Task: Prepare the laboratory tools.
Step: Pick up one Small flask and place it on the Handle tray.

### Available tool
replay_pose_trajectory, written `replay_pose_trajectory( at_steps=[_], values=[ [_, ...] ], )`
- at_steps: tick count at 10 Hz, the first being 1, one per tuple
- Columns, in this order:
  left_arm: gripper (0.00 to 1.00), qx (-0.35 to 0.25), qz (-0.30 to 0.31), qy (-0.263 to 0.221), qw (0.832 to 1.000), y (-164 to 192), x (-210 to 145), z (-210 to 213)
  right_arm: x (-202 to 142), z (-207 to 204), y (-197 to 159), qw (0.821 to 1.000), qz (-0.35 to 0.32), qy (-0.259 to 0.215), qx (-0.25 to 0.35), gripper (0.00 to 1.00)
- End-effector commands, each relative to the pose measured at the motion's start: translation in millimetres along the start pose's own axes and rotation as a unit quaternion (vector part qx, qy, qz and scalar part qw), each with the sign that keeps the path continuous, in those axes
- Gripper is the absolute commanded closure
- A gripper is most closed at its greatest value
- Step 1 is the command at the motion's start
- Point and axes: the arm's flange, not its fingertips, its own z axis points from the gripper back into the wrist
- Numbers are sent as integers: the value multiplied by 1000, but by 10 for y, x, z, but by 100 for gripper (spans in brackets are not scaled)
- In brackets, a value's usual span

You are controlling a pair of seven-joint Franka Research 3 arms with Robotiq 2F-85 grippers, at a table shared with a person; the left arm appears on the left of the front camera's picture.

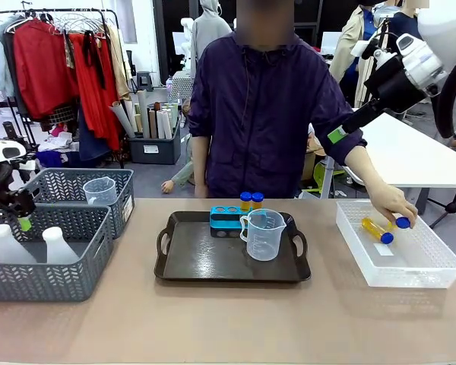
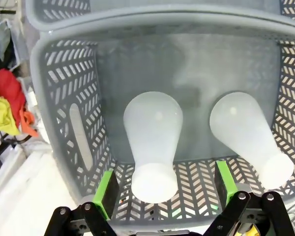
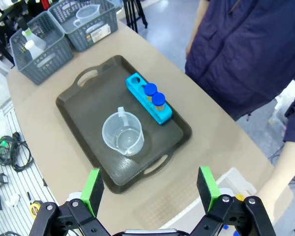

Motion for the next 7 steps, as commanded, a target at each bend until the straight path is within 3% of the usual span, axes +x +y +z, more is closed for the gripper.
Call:
replay_pose_trajectory(
  at_steps=[1,2,7],
  values=[
    [0,14,13,6,1000,-16,-73,-42,5,17,-7,1000,1,-7,7,0],
    [4,18,12,8,1000,-15,-71,-61,5,17,-7,1000,1,-7,7,0],
    [100,14,19,12,1000,-5,-65,-78,5,17,-7,1000,1,-7,7,0]
  ],
)
